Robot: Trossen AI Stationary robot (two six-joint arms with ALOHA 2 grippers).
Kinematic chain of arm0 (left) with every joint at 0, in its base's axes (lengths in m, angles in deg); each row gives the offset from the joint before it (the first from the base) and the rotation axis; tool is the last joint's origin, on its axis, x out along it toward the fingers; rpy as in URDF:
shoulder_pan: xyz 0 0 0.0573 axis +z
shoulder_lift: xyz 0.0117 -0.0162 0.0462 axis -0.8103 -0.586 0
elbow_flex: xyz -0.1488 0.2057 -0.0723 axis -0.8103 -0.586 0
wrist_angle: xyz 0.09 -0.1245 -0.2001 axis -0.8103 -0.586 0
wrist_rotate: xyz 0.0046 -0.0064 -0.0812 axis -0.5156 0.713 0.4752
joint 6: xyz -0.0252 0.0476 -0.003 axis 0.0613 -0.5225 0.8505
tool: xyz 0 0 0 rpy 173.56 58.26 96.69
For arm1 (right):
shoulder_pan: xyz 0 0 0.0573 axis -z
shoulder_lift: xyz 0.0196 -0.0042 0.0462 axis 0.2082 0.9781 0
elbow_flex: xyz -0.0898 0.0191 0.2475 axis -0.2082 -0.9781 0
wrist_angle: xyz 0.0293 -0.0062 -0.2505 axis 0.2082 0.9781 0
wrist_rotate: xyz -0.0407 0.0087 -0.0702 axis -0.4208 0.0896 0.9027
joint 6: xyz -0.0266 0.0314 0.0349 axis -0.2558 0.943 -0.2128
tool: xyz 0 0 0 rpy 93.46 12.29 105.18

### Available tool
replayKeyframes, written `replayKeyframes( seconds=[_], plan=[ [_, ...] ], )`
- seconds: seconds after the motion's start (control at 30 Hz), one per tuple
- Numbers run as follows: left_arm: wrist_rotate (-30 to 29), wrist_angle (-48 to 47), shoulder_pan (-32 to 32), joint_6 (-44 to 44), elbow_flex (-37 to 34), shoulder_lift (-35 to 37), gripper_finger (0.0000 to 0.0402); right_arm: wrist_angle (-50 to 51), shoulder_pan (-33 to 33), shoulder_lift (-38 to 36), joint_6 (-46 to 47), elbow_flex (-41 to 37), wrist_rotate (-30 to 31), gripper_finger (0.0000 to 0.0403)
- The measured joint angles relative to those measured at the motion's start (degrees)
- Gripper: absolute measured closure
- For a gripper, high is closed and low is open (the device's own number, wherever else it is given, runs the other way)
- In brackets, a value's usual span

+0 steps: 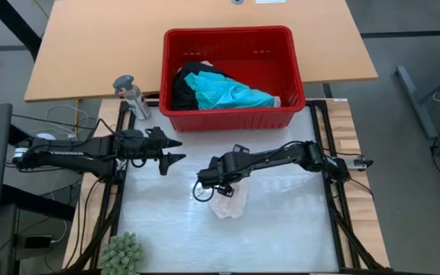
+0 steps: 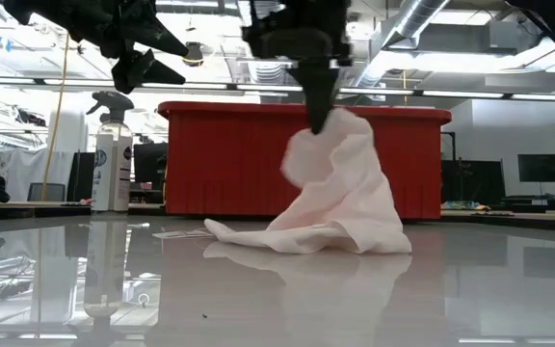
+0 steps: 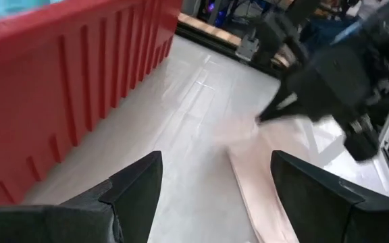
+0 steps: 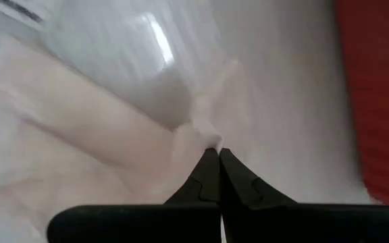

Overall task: Fold Laundry from Bin
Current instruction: Fold the white underwear

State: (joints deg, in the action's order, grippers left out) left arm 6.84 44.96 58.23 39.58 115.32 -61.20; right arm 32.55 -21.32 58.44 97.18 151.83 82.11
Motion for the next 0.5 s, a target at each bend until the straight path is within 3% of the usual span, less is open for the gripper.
replayKeyframes(
  seconds=[0.23, 0.5],
  plan=[
    [0.71, 2.58, -4.85, 0.04, -0.01, -6.53, 0.0136, -0.01, -1.35, -1.03, 12.71, -1.36, -0.66, 0.0386],
    [2.17, 14.88, -11.44, -0.37, -0.03, -18.04, 0.0136, -0.06, -3.67, -3.30, 25.42, -3.74, -0.48, 0.0386]
  ],
)
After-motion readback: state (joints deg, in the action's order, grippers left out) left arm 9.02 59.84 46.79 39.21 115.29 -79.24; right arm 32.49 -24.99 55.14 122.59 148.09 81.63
